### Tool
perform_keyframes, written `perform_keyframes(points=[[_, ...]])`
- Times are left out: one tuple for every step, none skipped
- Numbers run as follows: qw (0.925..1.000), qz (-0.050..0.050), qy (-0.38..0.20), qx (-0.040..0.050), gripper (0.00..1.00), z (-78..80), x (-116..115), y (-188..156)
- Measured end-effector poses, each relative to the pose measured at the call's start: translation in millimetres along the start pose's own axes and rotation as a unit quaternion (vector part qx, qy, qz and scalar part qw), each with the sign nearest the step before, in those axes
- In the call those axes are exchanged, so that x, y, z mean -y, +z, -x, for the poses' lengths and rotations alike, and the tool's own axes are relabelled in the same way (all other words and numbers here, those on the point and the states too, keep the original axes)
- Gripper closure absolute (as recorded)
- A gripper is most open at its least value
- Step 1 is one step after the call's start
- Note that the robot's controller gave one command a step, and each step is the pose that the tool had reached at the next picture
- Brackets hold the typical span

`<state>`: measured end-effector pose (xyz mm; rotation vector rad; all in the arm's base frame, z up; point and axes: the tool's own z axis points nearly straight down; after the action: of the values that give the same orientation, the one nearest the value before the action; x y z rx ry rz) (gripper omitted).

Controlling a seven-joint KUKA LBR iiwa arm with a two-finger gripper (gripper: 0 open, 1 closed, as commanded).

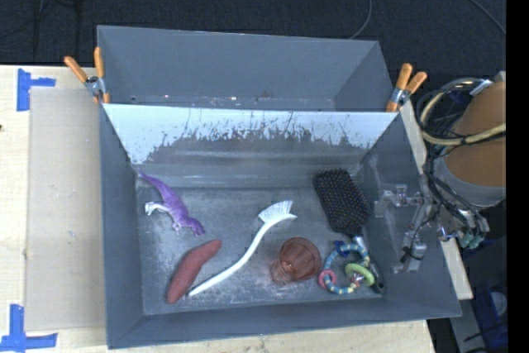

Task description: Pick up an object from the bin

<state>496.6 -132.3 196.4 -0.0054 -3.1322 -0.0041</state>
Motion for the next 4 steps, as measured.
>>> perform_keyframes(points=[[1.0000,-0.001,-0.002,0.0037,0.00,1.6,0,-4],[0.9994,-0.001,-0.033,0.0046,0.00,-1.4,-7,47],[0.9995,-0.001,-0.031,0.0043,0.00,-4.4,-30,115],[1.0000,-0.001,0.002,0.0048,1.00,4.3,-40,127]])
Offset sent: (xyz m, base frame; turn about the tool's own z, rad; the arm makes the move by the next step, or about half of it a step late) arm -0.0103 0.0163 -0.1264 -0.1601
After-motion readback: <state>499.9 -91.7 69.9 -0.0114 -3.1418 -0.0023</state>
